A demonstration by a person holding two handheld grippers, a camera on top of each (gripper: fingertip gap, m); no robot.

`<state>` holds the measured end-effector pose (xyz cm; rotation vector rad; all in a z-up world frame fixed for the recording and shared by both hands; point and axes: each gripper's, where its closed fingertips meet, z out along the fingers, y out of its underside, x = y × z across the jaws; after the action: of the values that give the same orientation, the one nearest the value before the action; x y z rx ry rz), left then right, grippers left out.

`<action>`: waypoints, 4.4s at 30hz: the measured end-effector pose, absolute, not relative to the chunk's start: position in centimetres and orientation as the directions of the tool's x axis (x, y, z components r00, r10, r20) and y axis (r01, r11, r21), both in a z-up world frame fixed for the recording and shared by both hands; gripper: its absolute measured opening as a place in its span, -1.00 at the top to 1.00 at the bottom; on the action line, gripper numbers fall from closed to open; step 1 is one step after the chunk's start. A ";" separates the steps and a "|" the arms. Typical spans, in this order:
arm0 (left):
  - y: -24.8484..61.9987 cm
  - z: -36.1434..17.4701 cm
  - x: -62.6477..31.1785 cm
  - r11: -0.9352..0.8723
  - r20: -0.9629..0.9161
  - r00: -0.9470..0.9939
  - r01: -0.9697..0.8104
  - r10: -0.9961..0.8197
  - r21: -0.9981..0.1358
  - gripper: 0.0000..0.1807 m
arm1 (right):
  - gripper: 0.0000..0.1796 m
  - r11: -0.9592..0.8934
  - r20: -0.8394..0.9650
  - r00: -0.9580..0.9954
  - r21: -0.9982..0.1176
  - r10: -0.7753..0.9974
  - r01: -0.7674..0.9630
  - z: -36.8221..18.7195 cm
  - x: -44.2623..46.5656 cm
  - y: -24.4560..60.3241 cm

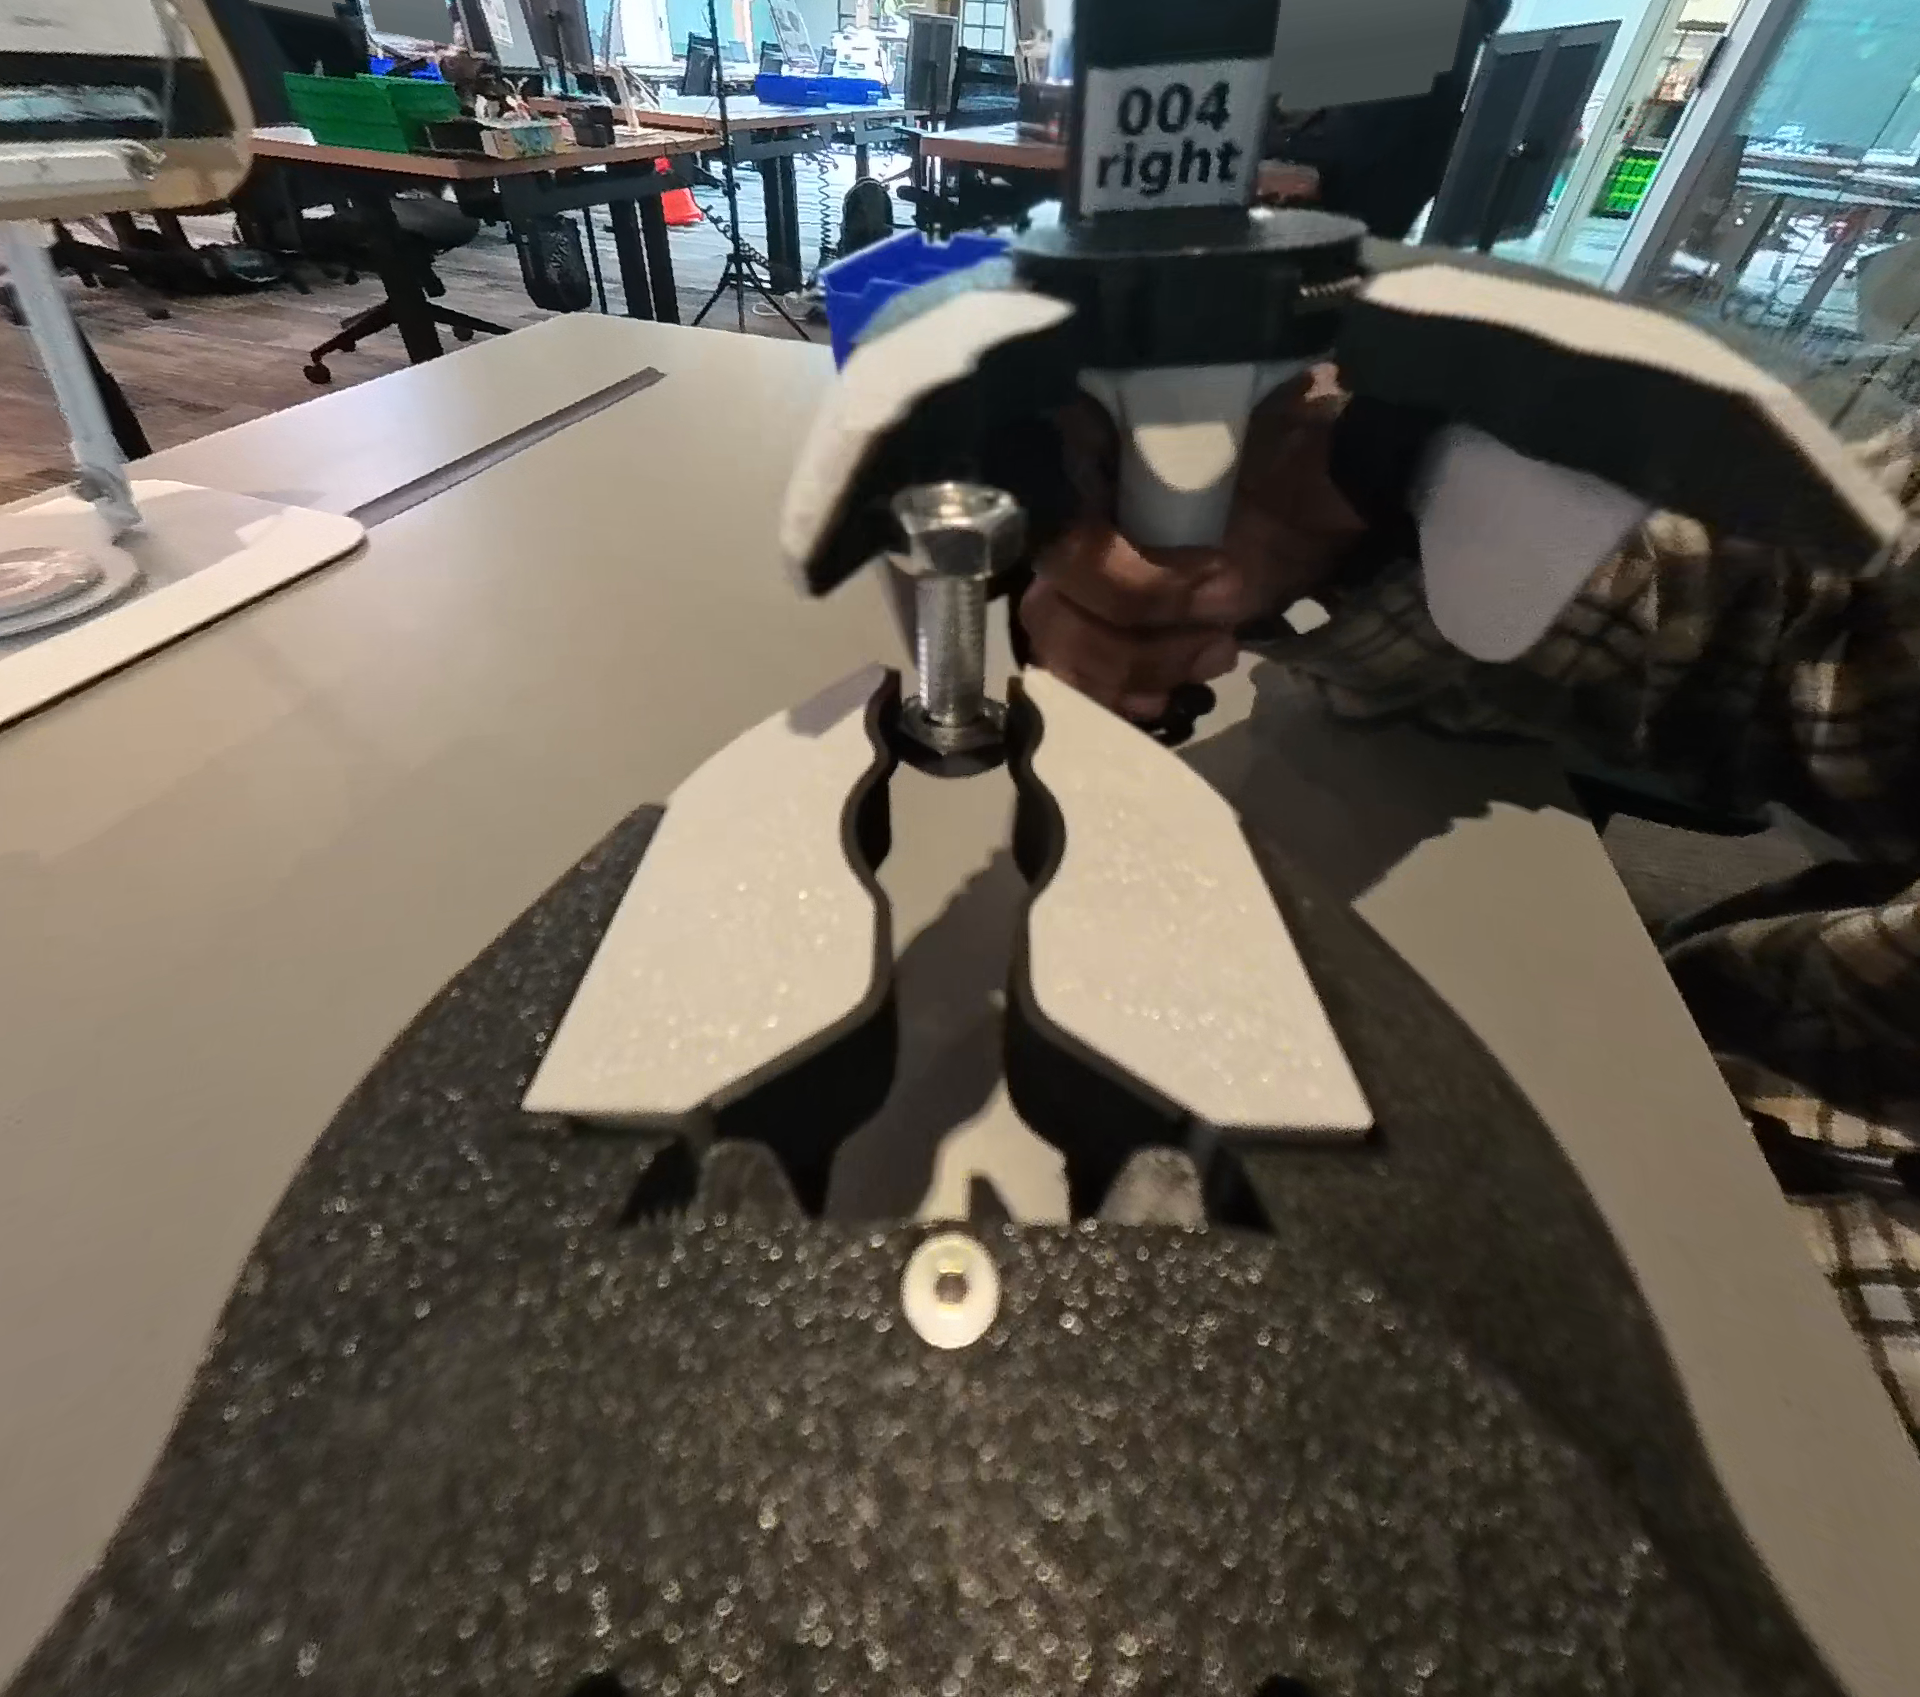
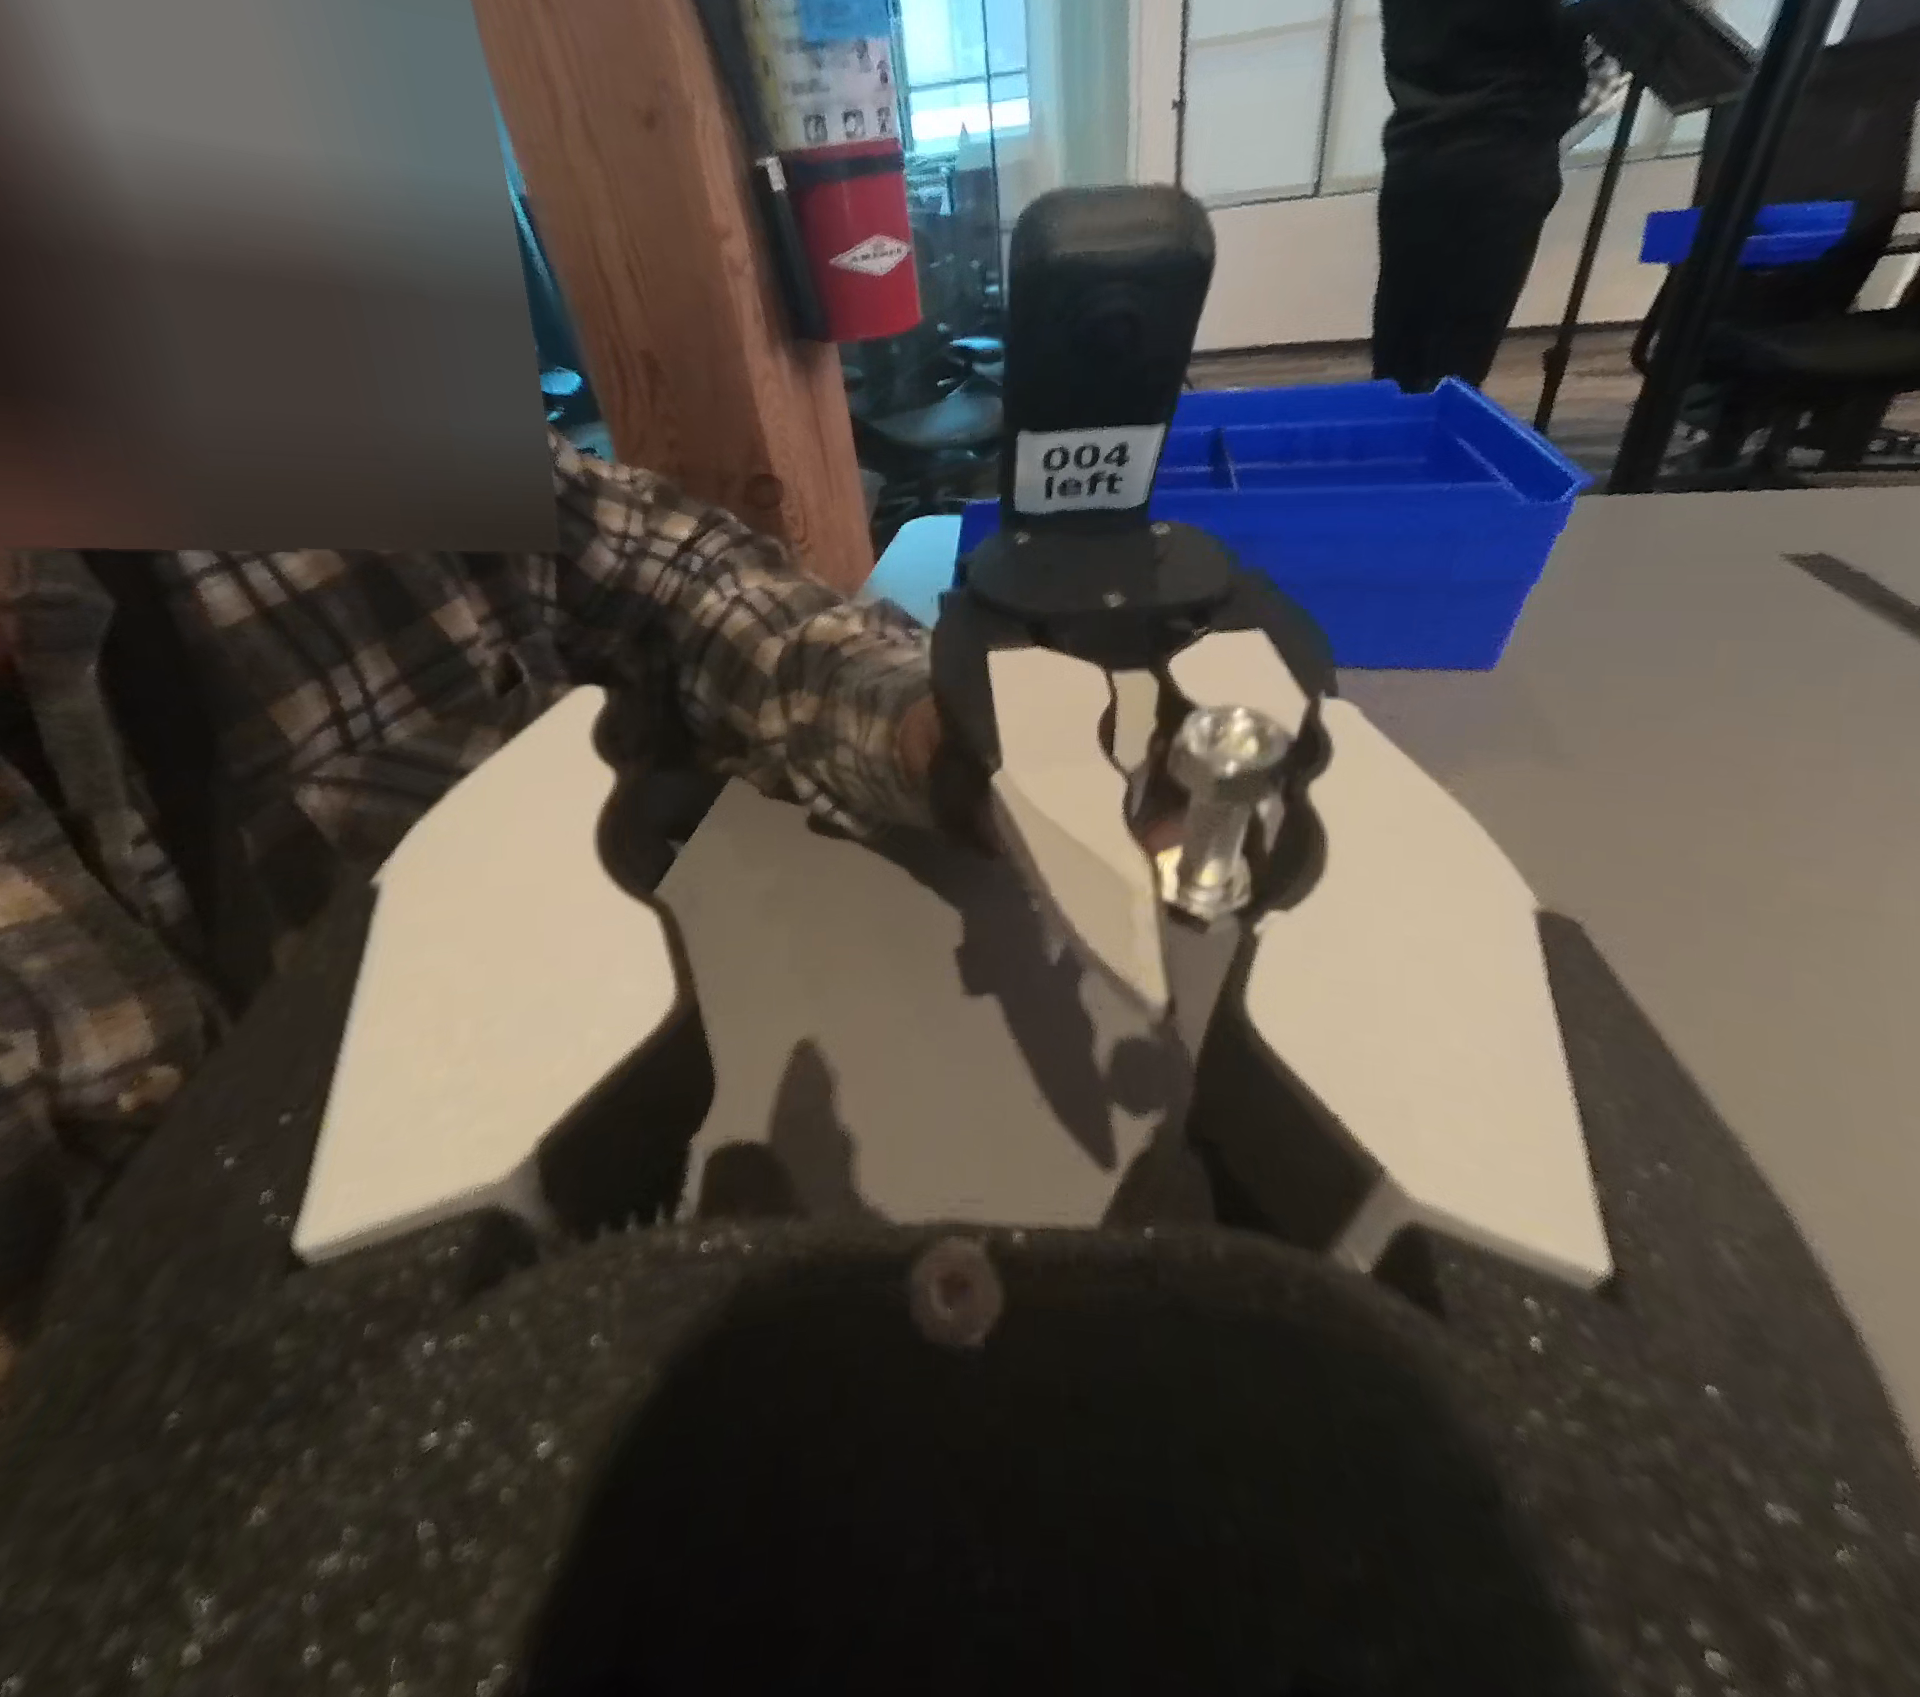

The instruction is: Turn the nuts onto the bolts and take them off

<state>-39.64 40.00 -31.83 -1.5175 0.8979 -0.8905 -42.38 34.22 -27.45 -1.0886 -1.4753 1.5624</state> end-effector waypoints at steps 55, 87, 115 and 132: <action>39.1 -31.8 -38.8 -0.100 0.055 0.396 -0.093 -0.917 -0.991 0.80 | -0.37 -0.113 -0.097 -0.210 -0.991 0.973 -0.064 -26.6 -42.5 34.2; 39.7 -32.2 -39.1 -0.136 0.082 0.406 -0.107 -0.910 -0.985 0.80 | -0.39 -0.145 -0.133 -0.138 -0.986 0.982 -0.082 -27.6 -41.0 33.8; 39.1 -33.6 -38.0 -0.173 0.090 0.390 -0.183 -0.916 -0.968 0.80 | -0.38 -0.163 -0.158 -0.193 -0.987 0.968 -0.007 -29.2 -42.6 33.6; 39.6 -33.9 -38.7 -0.218 0.133 0.396 -0.176 -0.908 -0.960 0.80 | -0.35 -0.147 -0.143 -0.126 -0.989 0.982 -0.020 -29.4 -40.7 34.0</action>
<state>-38.67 39.61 -33.93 -1.6616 0.9685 -0.9239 -40.71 34.00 -29.40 -1.2328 -1.2059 1.4231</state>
